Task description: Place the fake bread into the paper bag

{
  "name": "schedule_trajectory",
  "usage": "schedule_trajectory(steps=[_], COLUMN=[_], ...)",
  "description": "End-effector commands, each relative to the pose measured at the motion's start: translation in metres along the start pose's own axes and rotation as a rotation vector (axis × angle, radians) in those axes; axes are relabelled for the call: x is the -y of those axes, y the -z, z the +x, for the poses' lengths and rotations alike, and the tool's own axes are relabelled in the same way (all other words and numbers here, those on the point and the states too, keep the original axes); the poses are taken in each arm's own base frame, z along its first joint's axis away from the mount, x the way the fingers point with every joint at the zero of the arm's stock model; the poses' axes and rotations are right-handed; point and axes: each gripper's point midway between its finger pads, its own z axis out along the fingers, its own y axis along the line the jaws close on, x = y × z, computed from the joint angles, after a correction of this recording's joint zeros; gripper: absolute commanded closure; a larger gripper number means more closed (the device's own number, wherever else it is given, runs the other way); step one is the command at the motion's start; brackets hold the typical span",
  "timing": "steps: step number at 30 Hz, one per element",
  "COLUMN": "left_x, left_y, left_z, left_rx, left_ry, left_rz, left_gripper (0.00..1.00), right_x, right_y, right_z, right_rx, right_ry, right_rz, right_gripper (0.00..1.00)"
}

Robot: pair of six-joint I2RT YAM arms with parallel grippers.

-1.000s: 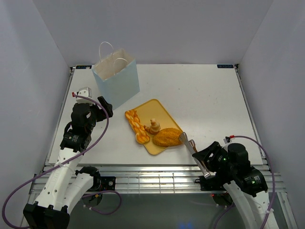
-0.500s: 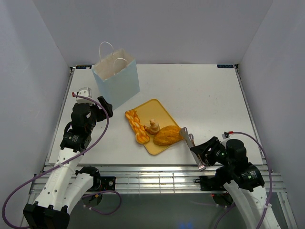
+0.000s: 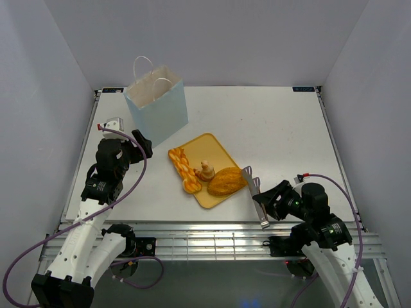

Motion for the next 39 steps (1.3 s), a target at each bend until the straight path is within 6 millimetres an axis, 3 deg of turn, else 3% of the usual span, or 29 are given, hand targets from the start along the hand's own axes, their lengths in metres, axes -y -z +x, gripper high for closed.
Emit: schedule_trajectory(steps=[1,17,28,39], left_x=[0.007,0.008,0.010,0.010], left_y=[0.004,0.004,0.004,0.004], left_z=[-0.006,-0.007,-0.006,-0.007], left_rx=[0.017,0.020,0.015,0.017], left_ry=[-0.005,-0.004,-0.005,-0.003], left_rz=[0.032,0.041,0.048,0.050], left_gripper=[0.06,0.06,0.06,0.06], right_x=[-0.010,0.020,0.001,-0.035], right_y=[0.000,-0.011,-0.011,-0.002], right_z=[-0.001,0.003,-0.006,-0.015], right_rx=[-0.003,-0.025,-0.006,0.011], right_ry=[0.037,0.031,0.086,0.191], right_rz=[-0.048,0.025,0.001,-0.054], right_gripper=[0.41,0.44,0.62,0.92])
